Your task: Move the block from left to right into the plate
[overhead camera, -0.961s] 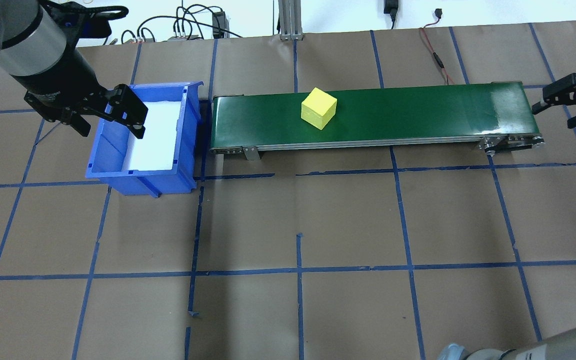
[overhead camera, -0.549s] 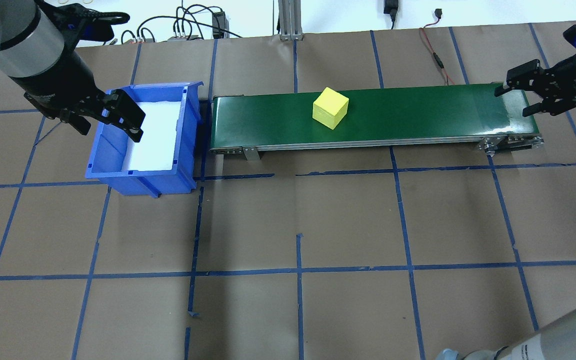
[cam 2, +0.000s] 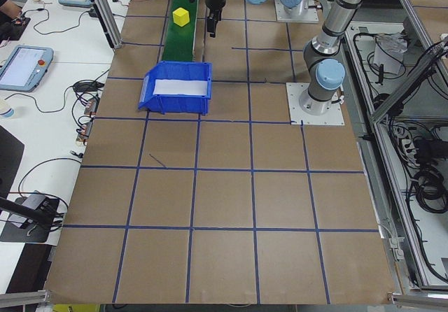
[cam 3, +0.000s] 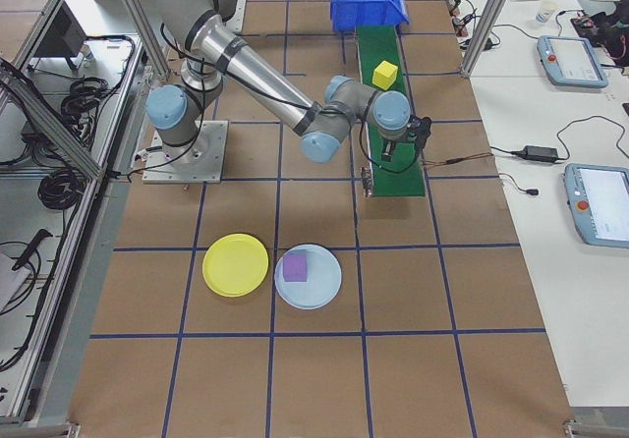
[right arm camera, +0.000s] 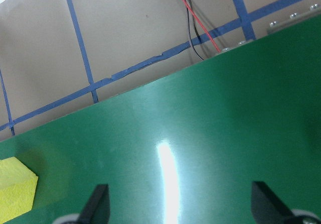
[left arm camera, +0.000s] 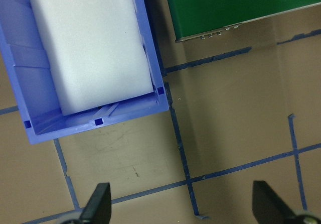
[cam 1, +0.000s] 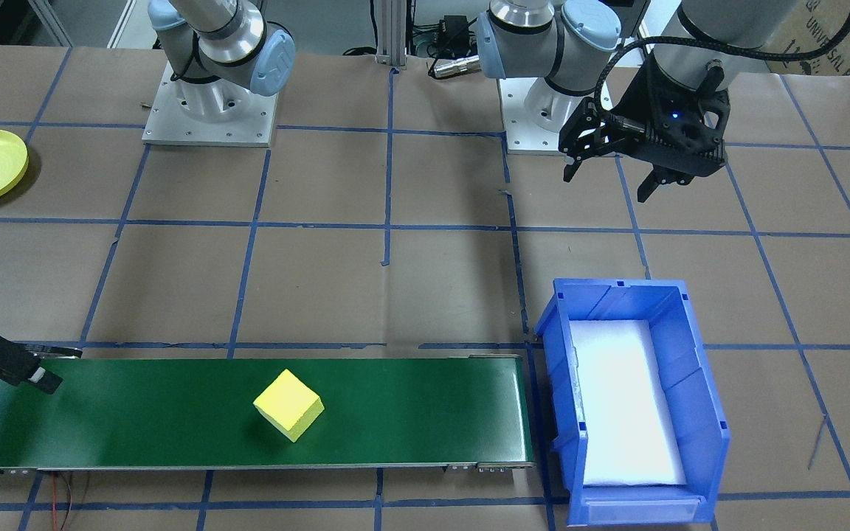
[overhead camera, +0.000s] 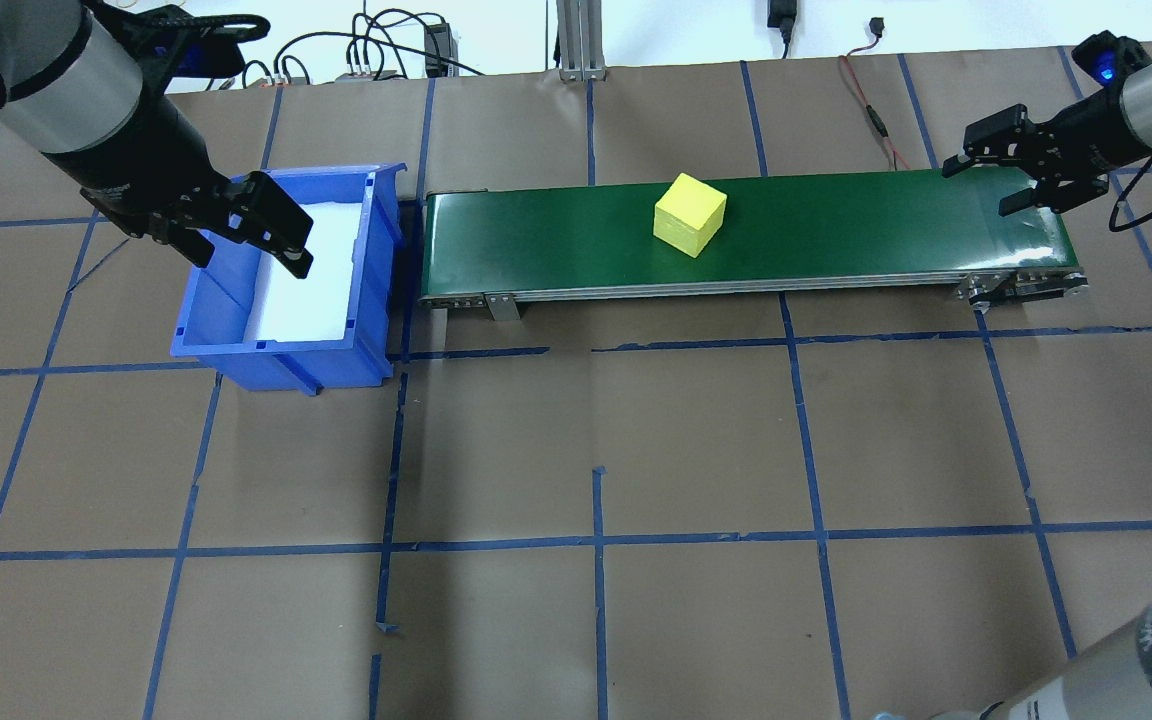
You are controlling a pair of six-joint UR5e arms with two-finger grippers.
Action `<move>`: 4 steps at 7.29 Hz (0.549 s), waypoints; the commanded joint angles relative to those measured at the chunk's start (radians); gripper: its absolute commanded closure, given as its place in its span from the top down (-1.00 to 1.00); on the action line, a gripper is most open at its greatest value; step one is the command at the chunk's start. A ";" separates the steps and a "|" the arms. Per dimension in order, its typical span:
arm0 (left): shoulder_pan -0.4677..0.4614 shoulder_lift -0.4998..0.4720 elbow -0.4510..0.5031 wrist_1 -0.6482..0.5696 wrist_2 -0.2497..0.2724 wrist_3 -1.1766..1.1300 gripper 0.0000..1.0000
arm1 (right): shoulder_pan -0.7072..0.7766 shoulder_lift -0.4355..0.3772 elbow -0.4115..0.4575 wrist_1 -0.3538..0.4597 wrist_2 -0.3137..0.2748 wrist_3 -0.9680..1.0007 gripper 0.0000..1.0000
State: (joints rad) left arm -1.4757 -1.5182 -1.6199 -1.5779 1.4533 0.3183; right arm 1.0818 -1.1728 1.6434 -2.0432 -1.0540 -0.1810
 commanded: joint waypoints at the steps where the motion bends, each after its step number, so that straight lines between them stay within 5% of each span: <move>1: -0.002 0.000 0.000 0.001 -0.021 0.001 1.00 | 0.026 0.001 0.000 -0.011 -0.001 0.002 1.00; 4: -0.002 -0.003 0.000 0.001 -0.017 0.007 1.00 | 0.027 0.010 0.001 -0.028 0.000 0.002 1.00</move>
State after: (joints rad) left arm -1.4771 -1.5206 -1.6199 -1.5769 1.4347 0.3240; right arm 1.1083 -1.1681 1.6451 -2.0657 -1.0546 -0.1795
